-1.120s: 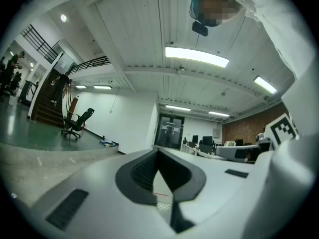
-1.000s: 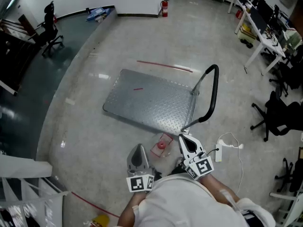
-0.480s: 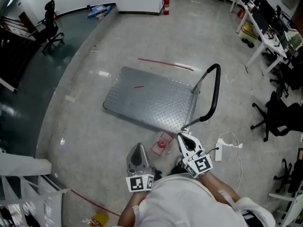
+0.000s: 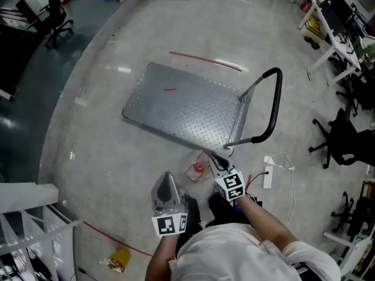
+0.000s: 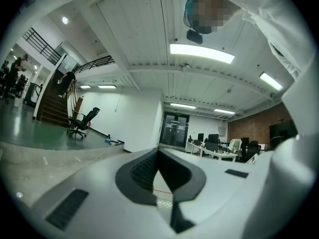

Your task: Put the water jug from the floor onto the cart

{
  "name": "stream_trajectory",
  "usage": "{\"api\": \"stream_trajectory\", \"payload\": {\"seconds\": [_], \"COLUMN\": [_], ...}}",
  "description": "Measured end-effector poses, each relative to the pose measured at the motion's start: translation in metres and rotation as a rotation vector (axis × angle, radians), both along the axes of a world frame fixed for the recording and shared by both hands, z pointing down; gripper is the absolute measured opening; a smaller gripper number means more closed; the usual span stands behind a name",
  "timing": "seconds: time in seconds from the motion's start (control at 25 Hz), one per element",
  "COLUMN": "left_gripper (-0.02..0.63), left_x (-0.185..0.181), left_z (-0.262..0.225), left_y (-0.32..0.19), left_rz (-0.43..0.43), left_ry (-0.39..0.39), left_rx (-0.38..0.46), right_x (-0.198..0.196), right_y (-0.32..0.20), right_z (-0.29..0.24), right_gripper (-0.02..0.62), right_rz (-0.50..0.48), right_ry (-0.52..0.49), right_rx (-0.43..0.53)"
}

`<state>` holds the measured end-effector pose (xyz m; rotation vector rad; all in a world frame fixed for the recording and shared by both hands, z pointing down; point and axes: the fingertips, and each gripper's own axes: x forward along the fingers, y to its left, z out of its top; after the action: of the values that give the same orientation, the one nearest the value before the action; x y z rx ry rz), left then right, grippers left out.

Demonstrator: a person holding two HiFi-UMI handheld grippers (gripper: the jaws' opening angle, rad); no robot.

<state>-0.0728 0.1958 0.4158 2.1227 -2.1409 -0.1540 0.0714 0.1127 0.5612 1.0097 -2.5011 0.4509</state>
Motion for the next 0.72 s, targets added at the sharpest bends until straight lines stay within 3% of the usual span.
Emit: {"api": "stream_trajectory", "payload": {"seconds": [0.16, 0.44, 0.72], "left_gripper": [0.003, 0.003, 0.003], "left_x": [-0.011, -0.031, -0.046], "left_z": [0.023, 0.098, 0.148], "left_y": [-0.001, 0.002, 0.015], "left_rz": [-0.026, -0.041, -0.049], "left_ry": [-0.001, 0.053, 0.091], "left_rx": [-0.025, -0.132, -0.208], "right_x": [-0.022, -0.018, -0.007], "right_y": [0.006, 0.044, 0.062], "right_z": [0.099, 0.289, 0.386], "right_gripper": [0.162, 0.24, 0.263], "right_rz": [-0.084, -0.132, -0.073], "right_ry": [0.126, 0.4, 0.493], "right_rx": [-0.209, -0.553, -0.699]}}
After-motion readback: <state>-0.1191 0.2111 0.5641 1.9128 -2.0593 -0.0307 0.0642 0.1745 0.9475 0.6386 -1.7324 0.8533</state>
